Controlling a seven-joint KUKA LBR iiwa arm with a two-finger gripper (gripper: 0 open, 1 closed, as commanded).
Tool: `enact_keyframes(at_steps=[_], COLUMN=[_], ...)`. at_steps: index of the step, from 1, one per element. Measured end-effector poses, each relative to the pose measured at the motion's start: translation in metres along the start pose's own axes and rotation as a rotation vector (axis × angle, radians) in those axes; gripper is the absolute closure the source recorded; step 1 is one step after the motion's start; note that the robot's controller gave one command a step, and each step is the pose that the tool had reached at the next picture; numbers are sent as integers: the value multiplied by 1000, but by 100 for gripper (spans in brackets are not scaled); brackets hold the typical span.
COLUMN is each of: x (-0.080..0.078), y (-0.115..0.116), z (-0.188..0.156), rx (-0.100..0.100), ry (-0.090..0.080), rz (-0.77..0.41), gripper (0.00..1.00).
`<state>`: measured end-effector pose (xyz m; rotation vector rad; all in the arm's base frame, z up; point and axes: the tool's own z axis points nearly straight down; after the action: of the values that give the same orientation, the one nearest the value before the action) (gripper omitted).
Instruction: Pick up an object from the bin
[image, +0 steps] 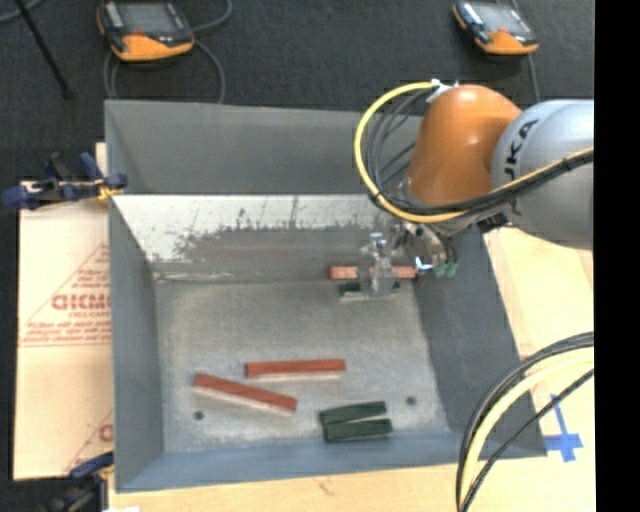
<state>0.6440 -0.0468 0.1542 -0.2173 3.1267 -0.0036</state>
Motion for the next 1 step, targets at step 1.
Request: enact_keyframes(at_steps=[1], x=[-12], y=[6], z=[4], rx=[0], ry=[0], rz=[-97], gripper=[100])
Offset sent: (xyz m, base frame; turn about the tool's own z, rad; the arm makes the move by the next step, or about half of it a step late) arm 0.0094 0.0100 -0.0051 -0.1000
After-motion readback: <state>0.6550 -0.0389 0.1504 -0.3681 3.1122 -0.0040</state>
